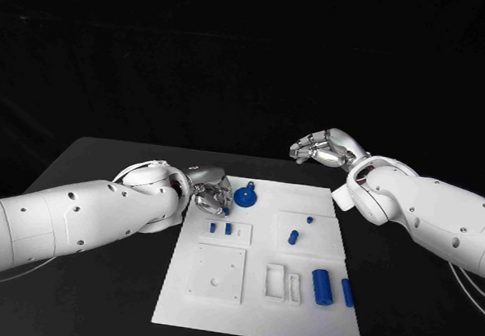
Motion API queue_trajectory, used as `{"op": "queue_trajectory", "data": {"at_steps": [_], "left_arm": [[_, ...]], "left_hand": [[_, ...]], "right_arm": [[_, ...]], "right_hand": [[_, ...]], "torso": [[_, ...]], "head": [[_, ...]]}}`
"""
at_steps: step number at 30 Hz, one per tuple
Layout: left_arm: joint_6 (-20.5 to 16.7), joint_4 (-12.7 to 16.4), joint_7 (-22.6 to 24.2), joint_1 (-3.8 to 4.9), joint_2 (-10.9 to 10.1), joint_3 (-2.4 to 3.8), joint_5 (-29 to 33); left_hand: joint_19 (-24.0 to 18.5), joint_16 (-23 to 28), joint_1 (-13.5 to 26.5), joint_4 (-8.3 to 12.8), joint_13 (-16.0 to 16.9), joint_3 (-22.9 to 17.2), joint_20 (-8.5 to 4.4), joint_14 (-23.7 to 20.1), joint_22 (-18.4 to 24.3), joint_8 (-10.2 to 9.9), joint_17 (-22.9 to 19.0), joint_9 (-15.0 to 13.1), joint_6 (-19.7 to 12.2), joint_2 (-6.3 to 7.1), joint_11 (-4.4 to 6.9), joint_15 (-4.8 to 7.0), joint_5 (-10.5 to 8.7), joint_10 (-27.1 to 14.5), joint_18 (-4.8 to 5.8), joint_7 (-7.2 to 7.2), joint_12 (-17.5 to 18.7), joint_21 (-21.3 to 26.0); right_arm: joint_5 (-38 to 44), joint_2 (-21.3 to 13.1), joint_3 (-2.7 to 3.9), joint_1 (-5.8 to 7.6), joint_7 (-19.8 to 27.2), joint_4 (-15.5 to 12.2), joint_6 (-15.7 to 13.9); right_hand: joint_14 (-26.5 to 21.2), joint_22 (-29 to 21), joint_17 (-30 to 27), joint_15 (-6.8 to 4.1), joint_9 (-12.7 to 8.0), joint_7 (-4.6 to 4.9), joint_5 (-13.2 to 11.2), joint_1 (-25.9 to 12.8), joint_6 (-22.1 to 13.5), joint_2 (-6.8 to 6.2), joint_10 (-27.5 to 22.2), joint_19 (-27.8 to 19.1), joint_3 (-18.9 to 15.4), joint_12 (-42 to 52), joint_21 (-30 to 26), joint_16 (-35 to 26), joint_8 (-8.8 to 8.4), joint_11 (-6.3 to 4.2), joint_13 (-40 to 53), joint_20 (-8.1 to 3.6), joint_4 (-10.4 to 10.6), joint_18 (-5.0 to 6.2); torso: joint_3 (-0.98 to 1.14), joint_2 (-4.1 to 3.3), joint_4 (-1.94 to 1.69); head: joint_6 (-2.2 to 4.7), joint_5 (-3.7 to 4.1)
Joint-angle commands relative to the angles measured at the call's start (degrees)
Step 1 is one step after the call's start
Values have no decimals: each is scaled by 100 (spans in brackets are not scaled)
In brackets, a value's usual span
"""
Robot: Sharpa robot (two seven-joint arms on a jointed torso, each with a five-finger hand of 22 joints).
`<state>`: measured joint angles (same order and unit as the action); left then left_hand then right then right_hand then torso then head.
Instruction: Assemble the parts on the task board
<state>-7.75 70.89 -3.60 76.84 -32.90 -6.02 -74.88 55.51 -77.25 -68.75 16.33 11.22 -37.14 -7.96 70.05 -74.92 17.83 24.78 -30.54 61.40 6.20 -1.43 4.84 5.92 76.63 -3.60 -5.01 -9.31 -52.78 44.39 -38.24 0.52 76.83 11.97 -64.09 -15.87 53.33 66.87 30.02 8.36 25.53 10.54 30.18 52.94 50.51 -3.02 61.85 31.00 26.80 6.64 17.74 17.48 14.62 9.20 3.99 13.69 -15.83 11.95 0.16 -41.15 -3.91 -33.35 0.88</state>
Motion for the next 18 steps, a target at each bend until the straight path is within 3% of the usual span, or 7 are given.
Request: {"op": "queue_trajectory", "data": {"at_steps": [1, 9, 18], "left_arm": [[111, 9, 2, -4, 7, 1, -18], [131, -54, 5, -14, 35, -4, -18], [146, -99, 29, -77, 104, -4, -18]], "left_hand": [[8, 0, -9, 8, 5, -29, -239, 20, -84, 20, -6, -6, 56, -66, -4, 13, 13, 33, -104, -1, 29, -21], [14, -2, -7, 7, 7, -27, -241, 26, -85, 19, -5, -4, 58, -68, -2, 15, 18, 40, -104, -1, 32, -24], [17, -3, -3, 5, 8, -25, -242, 28, -85, 17, -5, -2, 57, -70, -2, 15, 19, 42, -103, -2, 36, -26]], "right_arm": [[-5, 2, 4, -1, 65, 5, 74], [-5, 3, 4, -1, 63, -2, 72], [-5, 5, 4, -1, 65, -1, 75]], "right_hand": [[19, 10, -9, 12, -5, -1, 31, -55, -47, 9, 35, -23, -7, -19, -19, -31, 36, 16, -5, 28, 15, 73], [19, 11, -10, 12, -7, -1, 32, -54, -47, 10, 36, -23, -6, -21, -20, -31, 38, 16, -5, 29, 15, 75], [19, 12, -11, 12, -10, -1, 32, -54, -48, 11, 37, -24, -5, -24, -21, -31, 39, 16, -5, 30, 14, 77]], "torso": [[-1, 3, 1], [6, 8, -7], [7, 1, 10]], "head": [[-3, -3], [0, -5], [2, -7]]}}
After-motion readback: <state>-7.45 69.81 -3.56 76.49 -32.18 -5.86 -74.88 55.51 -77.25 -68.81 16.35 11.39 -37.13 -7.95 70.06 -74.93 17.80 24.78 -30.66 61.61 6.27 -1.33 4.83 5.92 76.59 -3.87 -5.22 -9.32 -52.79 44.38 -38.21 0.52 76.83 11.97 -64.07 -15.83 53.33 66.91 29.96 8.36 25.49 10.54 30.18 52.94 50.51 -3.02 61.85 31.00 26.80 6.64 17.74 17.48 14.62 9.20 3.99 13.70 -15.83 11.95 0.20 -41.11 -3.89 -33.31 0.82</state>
